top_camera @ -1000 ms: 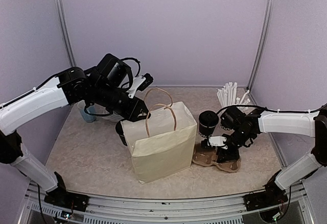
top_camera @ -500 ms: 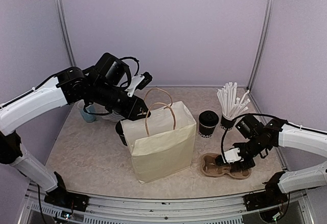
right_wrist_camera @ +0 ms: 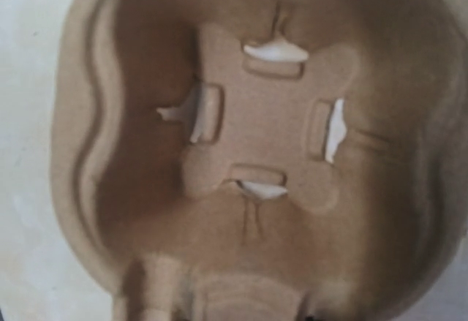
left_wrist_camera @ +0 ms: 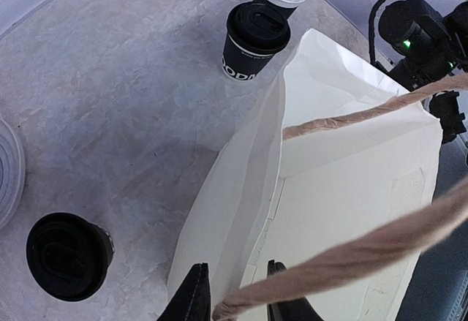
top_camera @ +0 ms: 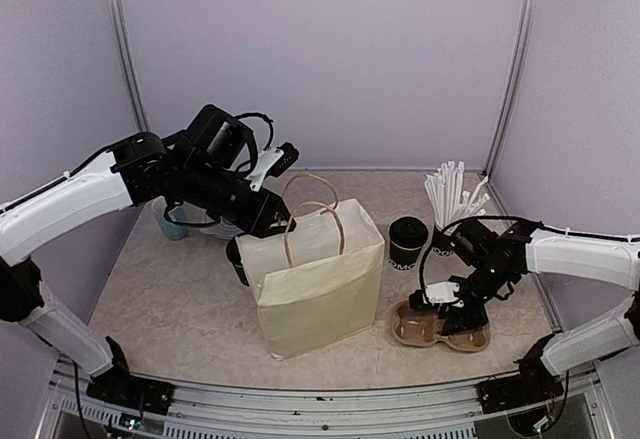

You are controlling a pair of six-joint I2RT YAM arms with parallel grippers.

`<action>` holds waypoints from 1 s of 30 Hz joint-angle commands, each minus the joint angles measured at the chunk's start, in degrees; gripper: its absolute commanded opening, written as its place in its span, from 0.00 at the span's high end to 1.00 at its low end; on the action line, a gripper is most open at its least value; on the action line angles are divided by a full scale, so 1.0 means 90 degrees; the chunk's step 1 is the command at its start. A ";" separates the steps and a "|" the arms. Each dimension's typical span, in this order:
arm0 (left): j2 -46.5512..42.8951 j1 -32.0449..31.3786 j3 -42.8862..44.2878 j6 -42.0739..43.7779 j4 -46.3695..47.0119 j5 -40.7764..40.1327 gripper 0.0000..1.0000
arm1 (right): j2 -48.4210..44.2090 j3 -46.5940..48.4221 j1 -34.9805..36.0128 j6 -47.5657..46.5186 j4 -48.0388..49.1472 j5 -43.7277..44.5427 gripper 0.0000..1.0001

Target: Pack the takeout coffee

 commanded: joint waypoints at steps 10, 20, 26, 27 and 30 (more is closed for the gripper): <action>-0.0190 0.0072 -0.0307 -0.0066 0.0218 0.0042 0.72 | 0.0456 0.0213 0.0145 0.0764 0.0228 0.0223 0.66; -0.0242 0.0125 -0.0350 -0.0062 0.0284 0.0111 0.73 | 0.0269 0.0429 0.0144 0.0612 -0.0274 0.0266 0.82; -0.0187 0.0254 -0.0191 -0.0009 0.0315 0.0349 0.77 | -0.0861 0.0993 0.0146 0.0065 -0.1520 -0.0188 0.83; -0.0157 0.0279 -0.0173 0.0004 0.0316 0.0375 0.78 | -0.1020 0.1182 0.0146 0.0038 -0.1691 -0.0308 0.83; -0.0102 0.0352 -0.0156 0.0040 0.0345 0.0520 0.86 | -0.1328 0.1866 0.0144 0.0119 -0.2034 -0.0678 0.83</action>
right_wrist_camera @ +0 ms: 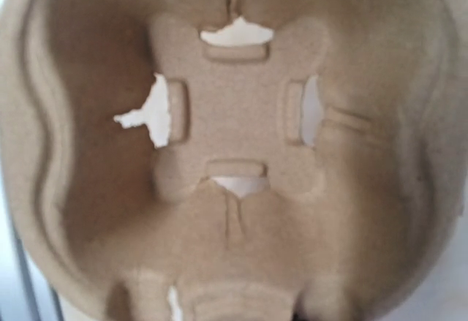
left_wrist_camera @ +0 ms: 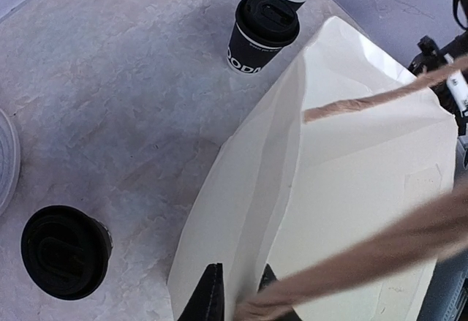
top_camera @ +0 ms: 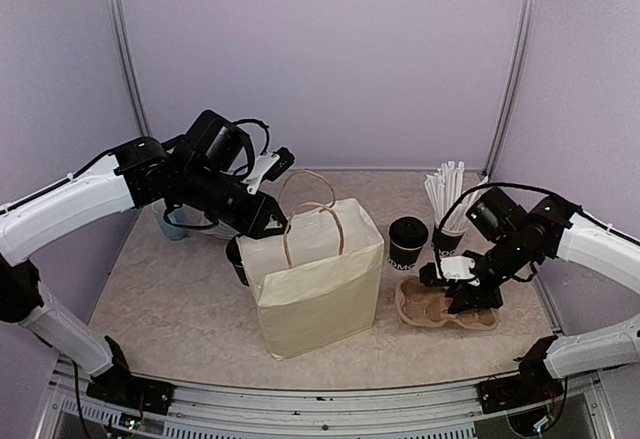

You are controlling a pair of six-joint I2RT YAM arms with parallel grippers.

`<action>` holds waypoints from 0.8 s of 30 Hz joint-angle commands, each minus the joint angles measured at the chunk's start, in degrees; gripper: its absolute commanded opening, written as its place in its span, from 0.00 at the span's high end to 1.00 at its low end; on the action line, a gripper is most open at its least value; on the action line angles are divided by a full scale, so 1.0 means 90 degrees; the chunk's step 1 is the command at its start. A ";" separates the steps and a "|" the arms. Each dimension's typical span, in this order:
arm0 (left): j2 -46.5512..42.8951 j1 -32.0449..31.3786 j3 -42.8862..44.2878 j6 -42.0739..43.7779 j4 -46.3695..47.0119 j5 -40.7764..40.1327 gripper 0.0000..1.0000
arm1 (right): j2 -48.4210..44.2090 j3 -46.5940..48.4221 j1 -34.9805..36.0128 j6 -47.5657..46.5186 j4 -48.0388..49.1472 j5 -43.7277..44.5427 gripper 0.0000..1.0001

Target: Pack the takeout coffee

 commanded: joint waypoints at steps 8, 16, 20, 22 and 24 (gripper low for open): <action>0.0155 0.0143 0.0286 0.0171 0.0267 0.0610 1.00 | -0.0052 0.3242 0.0052 0.0383 -0.0804 -0.1214 0.86; 0.0049 0.0155 0.0327 0.0789 0.0515 0.1479 1.00 | 0.1535 0.5938 0.0051 0.0931 0.0188 -0.1679 0.85; 0.0115 0.0170 0.0569 0.1055 0.0420 0.1705 1.00 | 0.2211 0.6591 0.0059 0.0949 0.0259 -0.2292 0.84; 0.0202 0.0188 0.0641 0.1185 0.0414 0.1726 1.00 | 0.2250 0.6495 0.0057 0.0918 0.0333 -0.2548 0.84; 0.0336 0.0217 0.0730 0.1299 0.0418 0.1802 1.00 | 0.2205 0.6387 0.0065 0.0943 0.0409 -0.2810 0.83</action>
